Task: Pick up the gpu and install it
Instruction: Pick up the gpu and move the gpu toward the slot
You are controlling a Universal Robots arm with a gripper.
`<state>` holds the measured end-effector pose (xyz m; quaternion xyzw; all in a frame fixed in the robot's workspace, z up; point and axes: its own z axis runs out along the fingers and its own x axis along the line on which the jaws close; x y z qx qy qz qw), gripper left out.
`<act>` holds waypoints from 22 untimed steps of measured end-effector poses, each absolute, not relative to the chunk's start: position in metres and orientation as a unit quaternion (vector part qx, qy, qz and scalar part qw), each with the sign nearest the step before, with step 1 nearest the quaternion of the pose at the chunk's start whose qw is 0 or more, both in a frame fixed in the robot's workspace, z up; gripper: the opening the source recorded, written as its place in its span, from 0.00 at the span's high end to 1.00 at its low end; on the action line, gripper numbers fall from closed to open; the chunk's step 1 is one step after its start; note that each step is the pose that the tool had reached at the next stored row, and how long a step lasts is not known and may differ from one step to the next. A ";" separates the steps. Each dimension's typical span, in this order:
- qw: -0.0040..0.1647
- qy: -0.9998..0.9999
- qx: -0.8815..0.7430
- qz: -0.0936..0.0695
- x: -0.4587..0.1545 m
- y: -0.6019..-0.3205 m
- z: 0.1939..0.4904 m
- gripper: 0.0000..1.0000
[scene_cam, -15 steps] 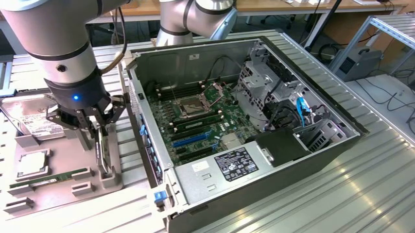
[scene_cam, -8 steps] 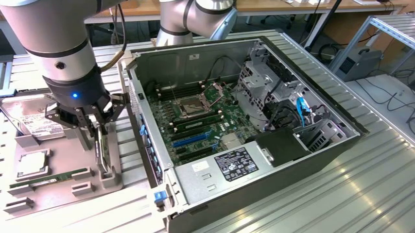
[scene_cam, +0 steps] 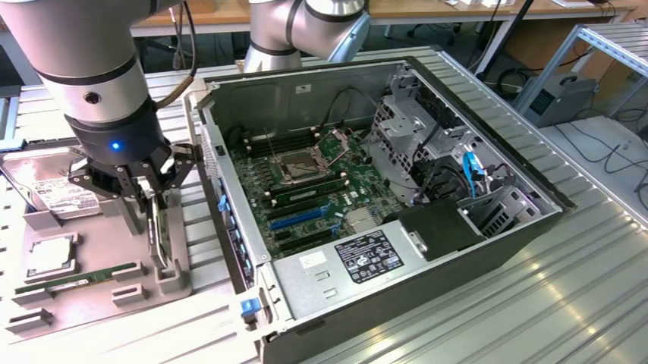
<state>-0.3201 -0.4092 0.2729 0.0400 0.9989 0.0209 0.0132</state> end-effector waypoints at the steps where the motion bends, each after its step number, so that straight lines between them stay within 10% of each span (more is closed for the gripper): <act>1: 0.013 0.999 0.040 0.021 -0.320 -0.409 0.274 0.73; 22: 0.013 0.999 0.040 0.021 -0.320 -0.409 0.310 0.73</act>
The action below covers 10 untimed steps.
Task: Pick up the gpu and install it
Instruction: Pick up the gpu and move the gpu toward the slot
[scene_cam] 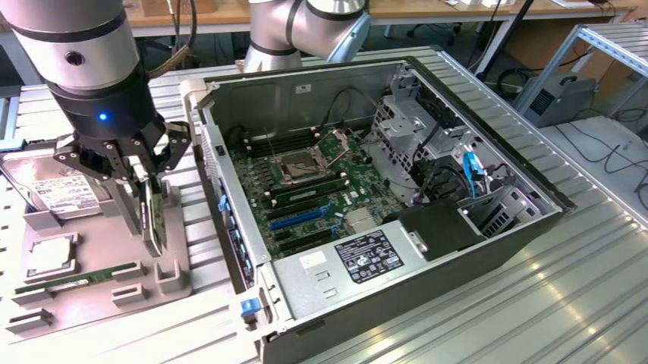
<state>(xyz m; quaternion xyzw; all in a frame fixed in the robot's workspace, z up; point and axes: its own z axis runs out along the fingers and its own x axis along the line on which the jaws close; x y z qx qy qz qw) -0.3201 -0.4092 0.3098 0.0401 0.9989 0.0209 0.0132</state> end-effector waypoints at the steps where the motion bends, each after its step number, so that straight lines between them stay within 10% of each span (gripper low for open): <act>1: 0.013 0.999 0.040 0.021 -0.320 -0.409 0.315 0.73; 10: 0.013 0.999 0.040 0.021 -0.320 -0.409 0.336 0.73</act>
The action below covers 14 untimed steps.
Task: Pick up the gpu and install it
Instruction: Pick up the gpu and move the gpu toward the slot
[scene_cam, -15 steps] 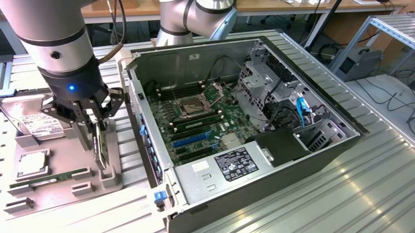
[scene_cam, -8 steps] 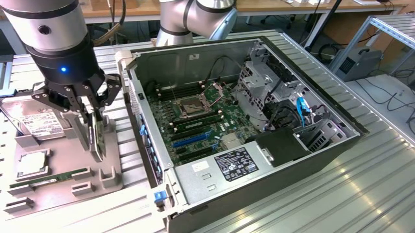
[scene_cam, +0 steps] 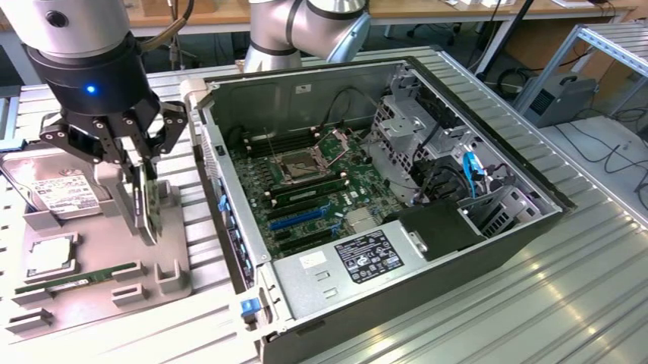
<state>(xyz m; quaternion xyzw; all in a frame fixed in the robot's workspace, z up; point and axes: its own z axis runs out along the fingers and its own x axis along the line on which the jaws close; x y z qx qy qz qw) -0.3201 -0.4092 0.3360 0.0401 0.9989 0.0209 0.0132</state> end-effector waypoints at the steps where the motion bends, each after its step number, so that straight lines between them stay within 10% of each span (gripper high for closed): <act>1: 0.013 0.999 0.040 0.021 -0.320 -0.409 0.337 0.73; 14: 0.013 0.999 0.040 0.021 -0.320 -0.409 0.346 0.73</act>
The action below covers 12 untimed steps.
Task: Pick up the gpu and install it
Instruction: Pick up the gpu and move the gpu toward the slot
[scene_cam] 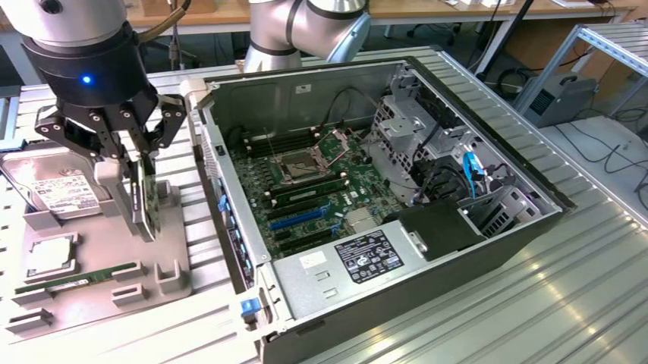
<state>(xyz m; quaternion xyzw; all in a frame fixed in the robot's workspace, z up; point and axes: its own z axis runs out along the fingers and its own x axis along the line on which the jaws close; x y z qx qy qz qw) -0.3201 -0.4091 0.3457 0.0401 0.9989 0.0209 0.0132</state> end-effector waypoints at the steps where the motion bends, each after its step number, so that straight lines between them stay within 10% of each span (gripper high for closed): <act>1: 0.013 0.999 0.040 0.021 -0.320 -0.409 0.347 0.73; 12: 0.013 0.999 0.040 0.021 -0.320 -0.409 0.354 0.73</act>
